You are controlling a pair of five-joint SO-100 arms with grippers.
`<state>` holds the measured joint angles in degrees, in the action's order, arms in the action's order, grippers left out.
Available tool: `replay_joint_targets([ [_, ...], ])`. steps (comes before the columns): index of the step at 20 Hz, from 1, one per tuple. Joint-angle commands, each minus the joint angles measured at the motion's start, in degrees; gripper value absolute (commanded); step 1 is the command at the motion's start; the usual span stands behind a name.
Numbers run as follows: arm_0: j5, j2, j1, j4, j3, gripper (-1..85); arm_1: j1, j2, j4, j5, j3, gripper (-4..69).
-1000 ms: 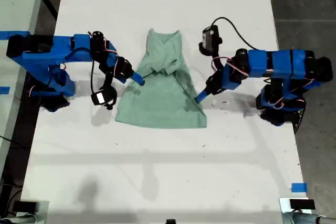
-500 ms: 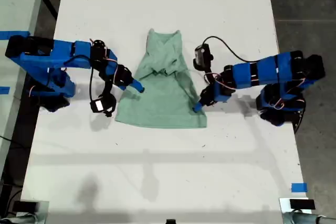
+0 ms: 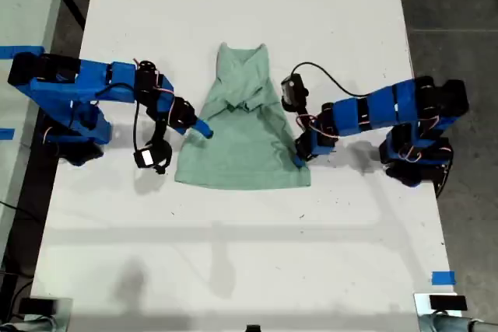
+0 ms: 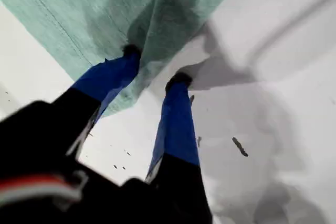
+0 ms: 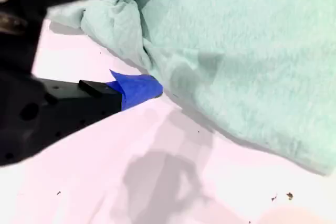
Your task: Fold tshirt
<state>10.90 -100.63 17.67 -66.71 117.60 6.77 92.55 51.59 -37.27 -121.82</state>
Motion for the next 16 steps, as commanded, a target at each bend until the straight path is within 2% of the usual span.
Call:
replay_joint_targets([
  [1, 0.1, -3.5, 0.7, 0.8, -0.4, 28.8, -0.5, 0.2, -0.4, 0.3, 5.4, 8.4],
  [4, 0.2, -3.5, 0.8, 0.8, -0.4, 28.8, -0.4, 0.2, -0.1, 0.0, 6.2, 0.3],
  [7, 0.2, -3.5, 0.7, 0.8, -0.4, 28.7, -0.4, 0.4, 1.3, 0.0, 6.5, 0.2],
  [8, 0.2, -3.5, 0.7, 0.8, -0.4, 28.7, -0.4, 0.7, 3.1, -0.1, 7.5, 0.2],
  [10, 0.1, -3.5, 0.6, 0.4, -0.4, 28.7, -1.1, 2.1, 11.4, -0.3, 13.3, 0.2],
  [12, -0.1, -3.5, 0.4, 0.4, -0.6, 28.7, -1.8, 2.3, 16.5, 0.2, 20.7, 0.1],
  [16, -0.5, -3.9, 0.2, -0.4, -0.6, 28.7, -3.6, -15.9, 24.6, 2.4, 47.6, 0.1],
])
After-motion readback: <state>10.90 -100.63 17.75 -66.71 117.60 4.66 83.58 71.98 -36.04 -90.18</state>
